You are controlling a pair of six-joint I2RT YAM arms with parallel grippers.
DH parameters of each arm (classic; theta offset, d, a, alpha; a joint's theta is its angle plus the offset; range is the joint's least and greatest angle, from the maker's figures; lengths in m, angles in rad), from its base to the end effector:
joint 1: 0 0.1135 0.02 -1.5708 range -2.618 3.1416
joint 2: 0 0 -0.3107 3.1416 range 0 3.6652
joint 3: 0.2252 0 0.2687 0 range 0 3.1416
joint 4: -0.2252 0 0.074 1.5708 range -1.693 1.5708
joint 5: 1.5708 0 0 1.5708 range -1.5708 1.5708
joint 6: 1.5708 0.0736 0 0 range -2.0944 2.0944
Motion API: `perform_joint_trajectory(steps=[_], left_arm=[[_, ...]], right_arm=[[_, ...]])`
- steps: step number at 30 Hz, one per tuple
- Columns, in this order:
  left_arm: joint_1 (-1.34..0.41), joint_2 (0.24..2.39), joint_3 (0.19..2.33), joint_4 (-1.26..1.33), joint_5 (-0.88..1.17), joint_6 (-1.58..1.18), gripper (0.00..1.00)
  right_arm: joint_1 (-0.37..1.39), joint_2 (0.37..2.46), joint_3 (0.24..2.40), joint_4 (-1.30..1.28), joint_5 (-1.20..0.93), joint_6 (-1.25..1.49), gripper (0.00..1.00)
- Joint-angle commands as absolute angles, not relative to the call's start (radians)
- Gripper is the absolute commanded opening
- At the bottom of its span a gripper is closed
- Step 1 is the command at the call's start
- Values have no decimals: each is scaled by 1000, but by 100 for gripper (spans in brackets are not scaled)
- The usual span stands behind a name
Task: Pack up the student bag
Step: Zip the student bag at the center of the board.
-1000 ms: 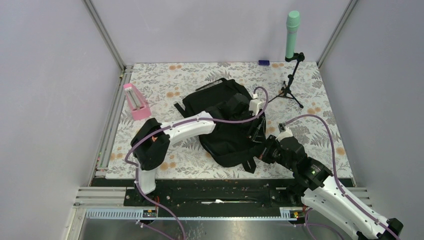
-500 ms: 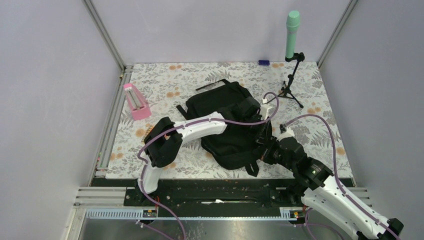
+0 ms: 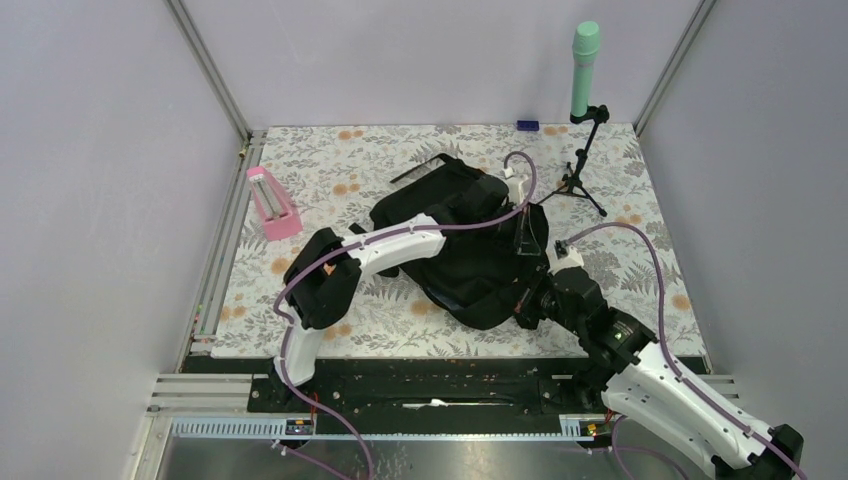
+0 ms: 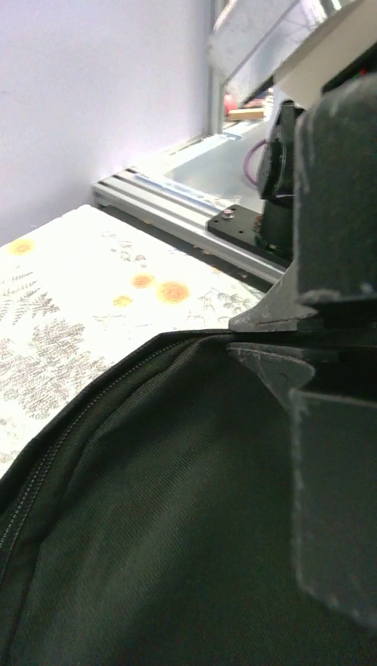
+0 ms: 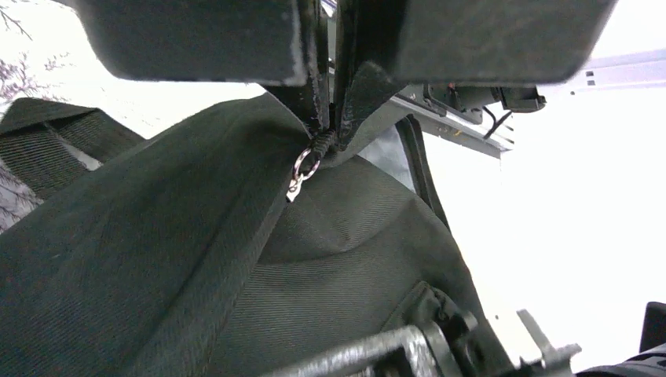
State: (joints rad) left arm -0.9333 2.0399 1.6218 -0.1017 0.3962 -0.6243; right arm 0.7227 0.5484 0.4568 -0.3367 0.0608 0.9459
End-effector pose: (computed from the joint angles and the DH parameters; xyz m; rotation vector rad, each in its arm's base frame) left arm 0.3029 -0.4567 0.2686 0.6273 2.2633 -1.2836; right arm 0.1194 0.0994 0.2500 0.2806 2.1271 0.9776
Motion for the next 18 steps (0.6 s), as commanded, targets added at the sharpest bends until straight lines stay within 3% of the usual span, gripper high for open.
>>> perform_joint_trajectory(steps=[1,18], left_arm=[[-841,2058,1706,201,158,-657,0],[-690,2070,1817,292,-90,-682,0]], right_arm=[[772,571,486,-179,-105,985,0],[951,794,538,34,-58,1012,0]])
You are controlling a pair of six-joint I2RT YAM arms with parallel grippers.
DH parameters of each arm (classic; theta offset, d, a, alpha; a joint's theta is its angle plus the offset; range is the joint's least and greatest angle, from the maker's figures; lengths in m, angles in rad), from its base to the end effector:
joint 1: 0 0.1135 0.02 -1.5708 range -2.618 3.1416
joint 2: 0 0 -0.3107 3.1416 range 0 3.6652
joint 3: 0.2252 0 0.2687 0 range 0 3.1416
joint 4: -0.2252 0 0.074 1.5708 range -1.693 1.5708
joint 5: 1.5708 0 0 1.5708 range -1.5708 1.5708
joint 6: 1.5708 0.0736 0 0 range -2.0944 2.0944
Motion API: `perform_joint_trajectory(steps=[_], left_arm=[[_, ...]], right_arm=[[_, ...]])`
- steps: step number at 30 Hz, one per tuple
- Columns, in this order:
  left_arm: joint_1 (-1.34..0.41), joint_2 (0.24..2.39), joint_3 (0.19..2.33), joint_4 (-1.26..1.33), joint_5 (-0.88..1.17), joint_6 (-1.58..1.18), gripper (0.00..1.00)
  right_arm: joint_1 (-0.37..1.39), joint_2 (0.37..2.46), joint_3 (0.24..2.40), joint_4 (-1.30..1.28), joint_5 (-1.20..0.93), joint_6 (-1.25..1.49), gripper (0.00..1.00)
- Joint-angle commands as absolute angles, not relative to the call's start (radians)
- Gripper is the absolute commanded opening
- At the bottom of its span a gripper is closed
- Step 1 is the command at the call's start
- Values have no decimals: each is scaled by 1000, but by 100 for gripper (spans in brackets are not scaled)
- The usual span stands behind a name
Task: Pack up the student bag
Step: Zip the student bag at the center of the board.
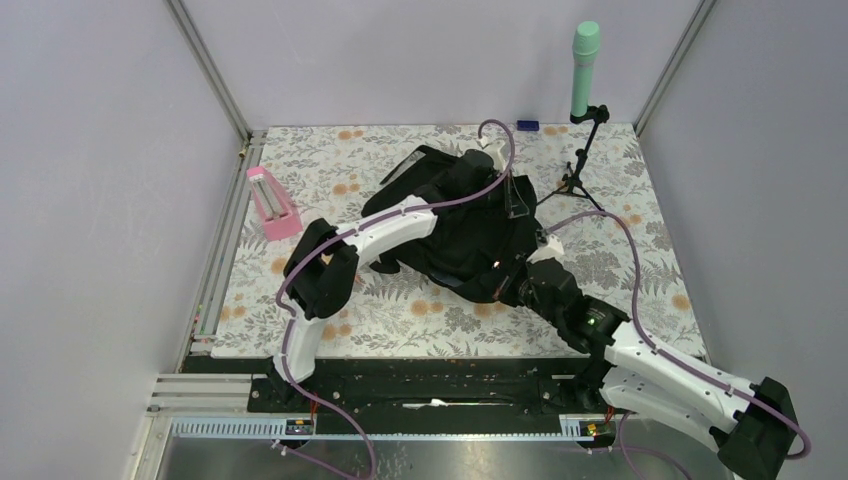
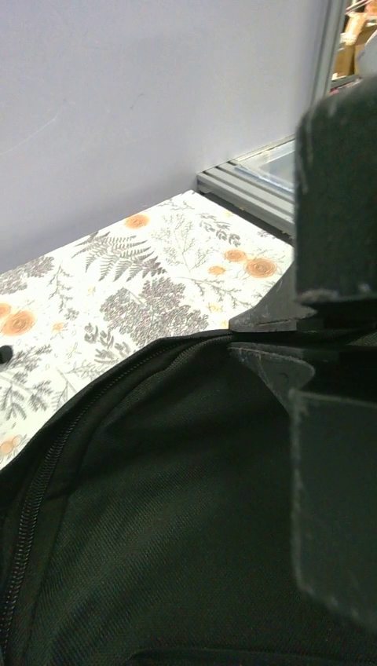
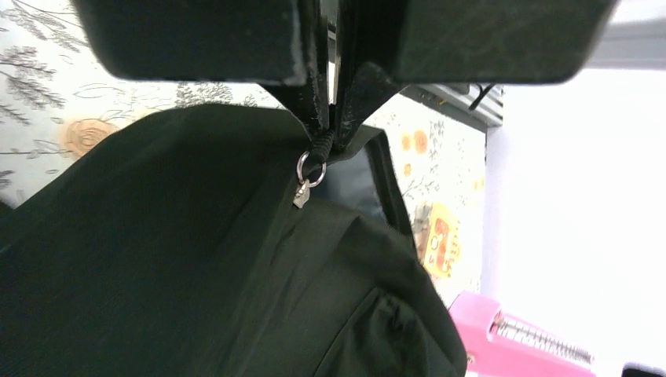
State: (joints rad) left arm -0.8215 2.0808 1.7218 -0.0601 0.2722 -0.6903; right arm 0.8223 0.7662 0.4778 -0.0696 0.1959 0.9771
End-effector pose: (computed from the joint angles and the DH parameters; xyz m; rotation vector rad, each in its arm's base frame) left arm 0.3740 -0.4311 0.2899 0.3379 2.1725 -1.1936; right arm 0.1474 0.1377 0.2607 0.2984 2.0369 0.9901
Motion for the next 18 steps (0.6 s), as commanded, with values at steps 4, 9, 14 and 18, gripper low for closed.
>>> perform_joint_trajectory(steps=[4,9,14,18], left_arm=[[-665,2033,1768,322,-161,-685,0],[-643,2017,1792,292,-192,-644,0],[-626,2033,1896,190,-268,-614,0],[-626,1998,1848,231,-197,-606,0]], right_arm=[[991,844,553,75,-51,1024,0],[1014,859,572,86,-31,1022,0],[1020,871,590,108,-30,1010,0],[1019,834,581,70,64,985,0]])
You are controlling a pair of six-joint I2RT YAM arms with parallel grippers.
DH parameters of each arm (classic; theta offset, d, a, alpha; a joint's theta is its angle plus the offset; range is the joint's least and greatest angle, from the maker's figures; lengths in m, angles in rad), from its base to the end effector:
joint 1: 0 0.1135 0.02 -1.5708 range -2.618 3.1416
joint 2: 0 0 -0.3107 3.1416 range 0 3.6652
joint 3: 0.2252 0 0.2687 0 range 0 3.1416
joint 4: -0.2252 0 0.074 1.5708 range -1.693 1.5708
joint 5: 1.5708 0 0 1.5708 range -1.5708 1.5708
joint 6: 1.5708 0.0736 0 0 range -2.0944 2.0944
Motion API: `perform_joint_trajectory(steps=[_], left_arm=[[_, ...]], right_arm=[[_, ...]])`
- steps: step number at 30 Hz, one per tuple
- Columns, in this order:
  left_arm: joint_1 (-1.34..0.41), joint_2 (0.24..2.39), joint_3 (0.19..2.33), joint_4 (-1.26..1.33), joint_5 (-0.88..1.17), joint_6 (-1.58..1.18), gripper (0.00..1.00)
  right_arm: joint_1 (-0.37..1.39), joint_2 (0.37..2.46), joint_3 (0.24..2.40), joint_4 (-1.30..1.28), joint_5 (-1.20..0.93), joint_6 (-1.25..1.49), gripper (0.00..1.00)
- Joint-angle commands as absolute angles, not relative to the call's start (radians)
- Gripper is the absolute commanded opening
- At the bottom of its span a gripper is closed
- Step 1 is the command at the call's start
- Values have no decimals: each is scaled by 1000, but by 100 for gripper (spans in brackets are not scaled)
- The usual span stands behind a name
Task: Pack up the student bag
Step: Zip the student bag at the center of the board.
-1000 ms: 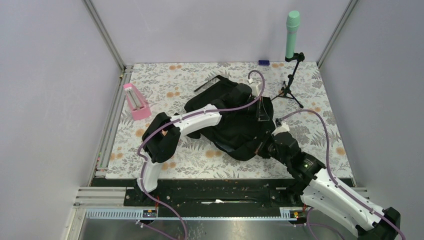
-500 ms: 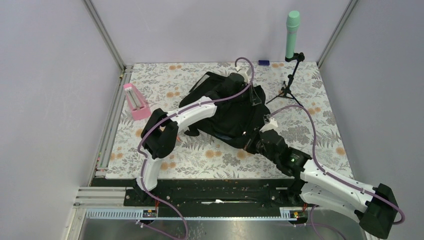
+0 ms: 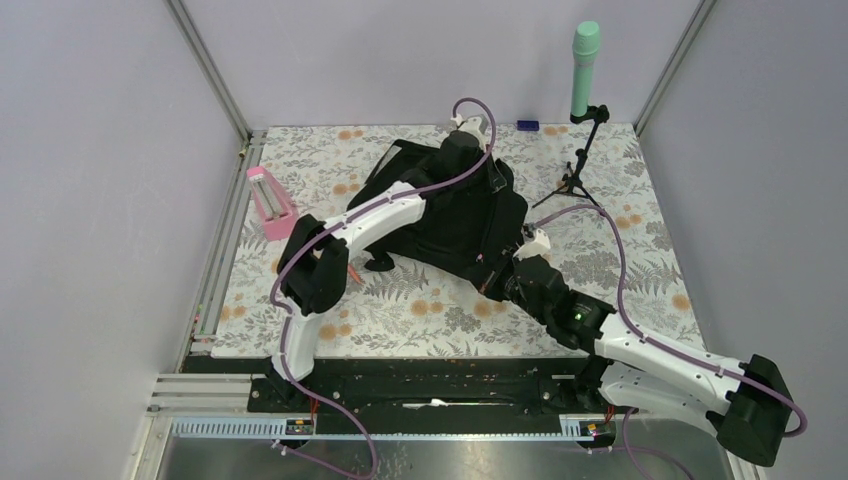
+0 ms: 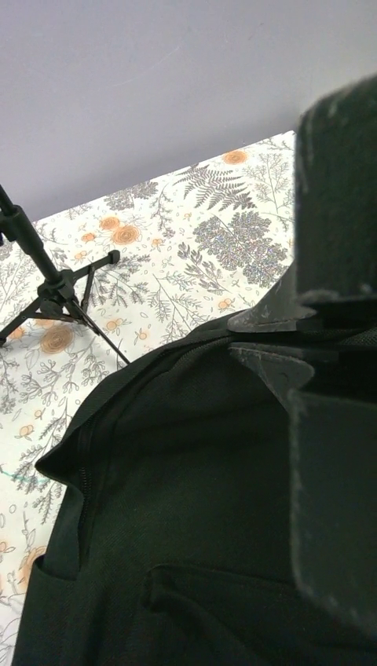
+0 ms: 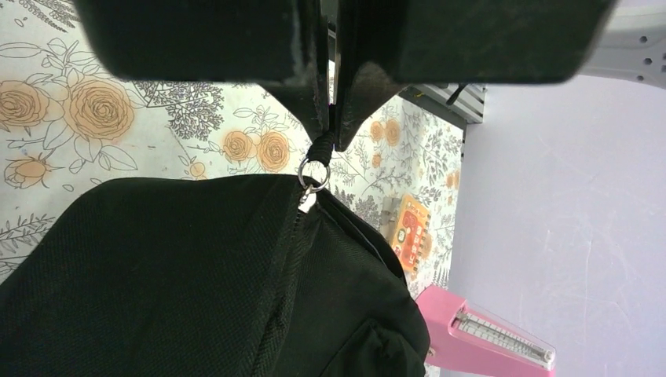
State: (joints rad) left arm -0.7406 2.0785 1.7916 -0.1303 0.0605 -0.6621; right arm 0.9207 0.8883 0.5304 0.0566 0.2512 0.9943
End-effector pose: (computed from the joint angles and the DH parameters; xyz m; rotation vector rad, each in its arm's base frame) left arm 0.4207 -0.3906 0.3087 0.1249 2.1162 -0.9387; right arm 0.1532 0.1713 0.2759 0.2596 1.9932 1.0598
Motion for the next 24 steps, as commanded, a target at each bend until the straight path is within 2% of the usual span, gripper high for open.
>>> perform_joint_trajectory(steps=[1,6,8,9,14,20,24], left_arm=[[-626,1971,1799,303,-156,-600,7],[-624,1848,1643,306,41,-537,56],[-624,1775,1576,283,78,-506,71],[-624,1739,1543,267,89,-493,75],[-624,1567,1345,86,32,-407,87],[-623,1457,1102,-21,45,-405,90],[-629,1422,1002,6,86,-445,91]], right_arm=[[1013,819,576,54,91,969,0],[870,793,562,14,25,907,0],[808,804,560,14,-21,883,0],[780,808,561,14,-41,870,0],[667,824,582,-42,-77,805,0],[459,827,612,-70,-185,750,0],[335,868,651,-88,-254,695,0]])
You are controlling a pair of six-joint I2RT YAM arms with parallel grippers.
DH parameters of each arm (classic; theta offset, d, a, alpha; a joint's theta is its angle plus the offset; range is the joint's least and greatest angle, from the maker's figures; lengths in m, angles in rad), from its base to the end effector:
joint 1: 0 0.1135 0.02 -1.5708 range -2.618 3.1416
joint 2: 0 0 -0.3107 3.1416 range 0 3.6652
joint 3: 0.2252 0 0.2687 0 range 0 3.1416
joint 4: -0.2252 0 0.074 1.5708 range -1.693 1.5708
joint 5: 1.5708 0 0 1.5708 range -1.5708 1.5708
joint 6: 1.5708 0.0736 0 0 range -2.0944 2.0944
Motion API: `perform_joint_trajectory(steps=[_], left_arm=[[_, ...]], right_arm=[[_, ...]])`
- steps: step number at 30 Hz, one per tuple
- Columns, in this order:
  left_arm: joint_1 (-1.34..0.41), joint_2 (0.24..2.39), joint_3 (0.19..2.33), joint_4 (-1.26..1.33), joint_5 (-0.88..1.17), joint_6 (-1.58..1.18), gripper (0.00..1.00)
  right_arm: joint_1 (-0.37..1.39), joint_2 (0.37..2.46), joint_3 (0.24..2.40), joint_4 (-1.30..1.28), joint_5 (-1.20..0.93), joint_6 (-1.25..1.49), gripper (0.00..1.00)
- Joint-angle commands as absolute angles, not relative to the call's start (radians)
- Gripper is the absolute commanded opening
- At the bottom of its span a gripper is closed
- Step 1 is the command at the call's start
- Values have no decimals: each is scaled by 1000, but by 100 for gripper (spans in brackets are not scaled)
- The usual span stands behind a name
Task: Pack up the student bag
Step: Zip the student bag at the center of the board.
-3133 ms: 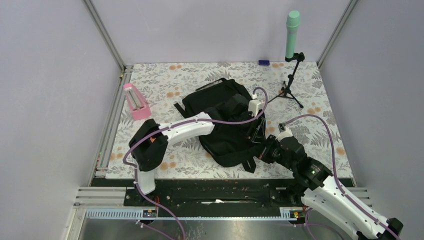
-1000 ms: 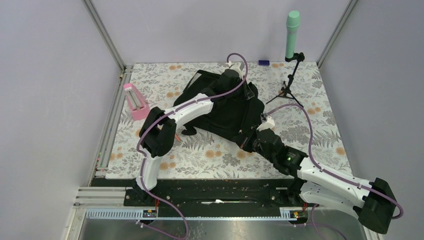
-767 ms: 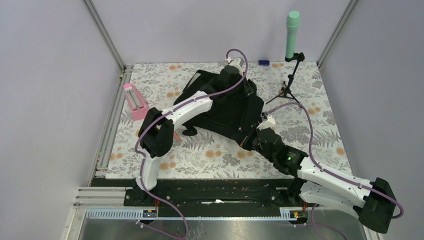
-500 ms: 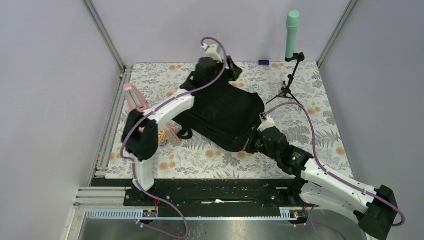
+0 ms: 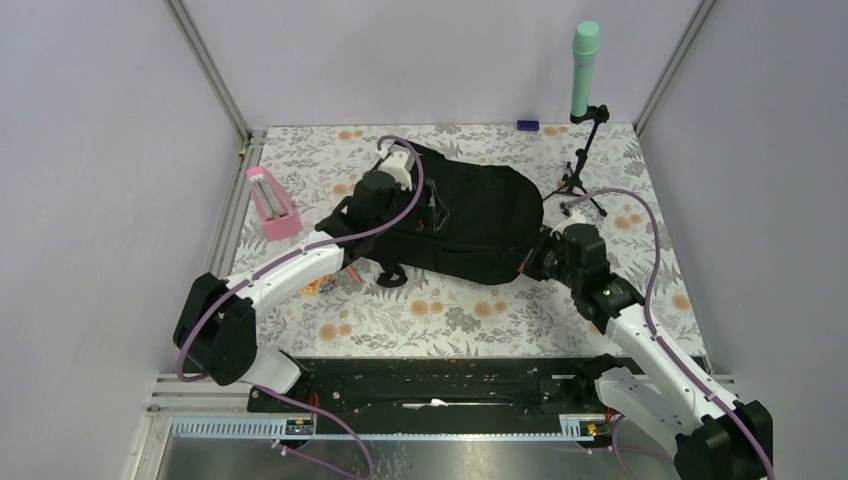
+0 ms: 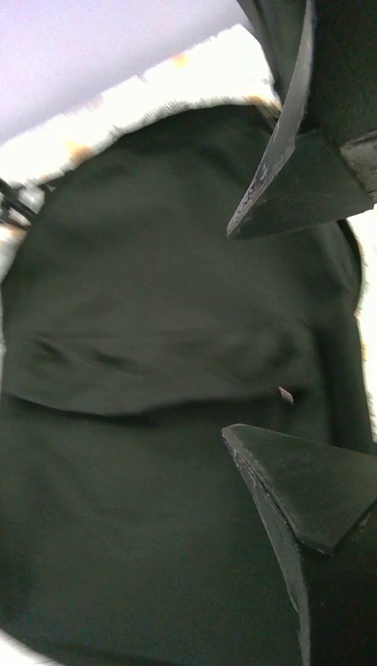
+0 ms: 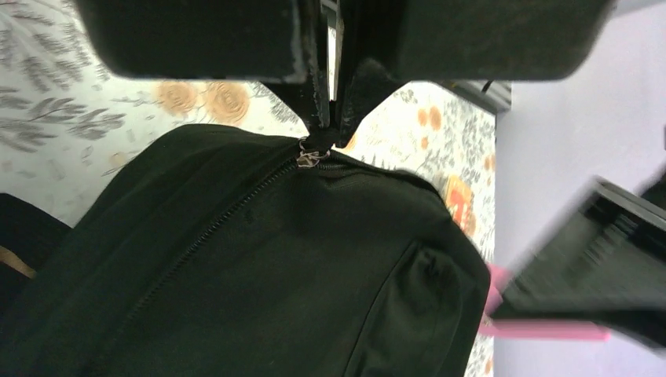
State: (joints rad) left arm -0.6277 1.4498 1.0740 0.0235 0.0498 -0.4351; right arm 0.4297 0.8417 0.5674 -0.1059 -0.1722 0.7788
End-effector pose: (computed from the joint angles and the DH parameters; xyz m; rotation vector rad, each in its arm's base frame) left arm 0.3108 -0.2300 0.3307 0.2266 1.9850 -0.7493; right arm 0.1924 0.1020 0.2777 0.2401 2.0579 0.9428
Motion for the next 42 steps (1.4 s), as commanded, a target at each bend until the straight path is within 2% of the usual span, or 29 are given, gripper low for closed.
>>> perform_joint_trajectory(steps=[1,6,15,19,21,23,27,29,37,42], left_arm=[[-635,1415,988,24,89,-439,91],[-684,1406,926,55,72,-363,92],[-699,1288,713,266,138,-161,98],[-711,1321,693,314,8,-95,97],[-721,1359,724,290,4,-64,83],[-746,1389,756,260,-58,-55,59],[-843,1384,714,379,-199,-24,14],[-890,1373,701,406,-224,-49,0],[-1102,1378,705,452,-218,-221,0],[-1223,1401,762,449,-189,-342,0]], right_arm=[[303,887,662,-85,-274,681,0],[191,981,730,-56,-382,662,0],[132,1054,772,-48,-463,654,0],[124,1075,776,-42,-501,655,0],[123,1085,782,-43,-515,650,0],[123,1092,789,-43,-522,642,0],[121,1106,807,-45,-525,624,0],[120,1125,826,-53,-522,615,0],[118,1217,926,-92,-485,536,0],[119,1294,963,-56,-585,513,0]])
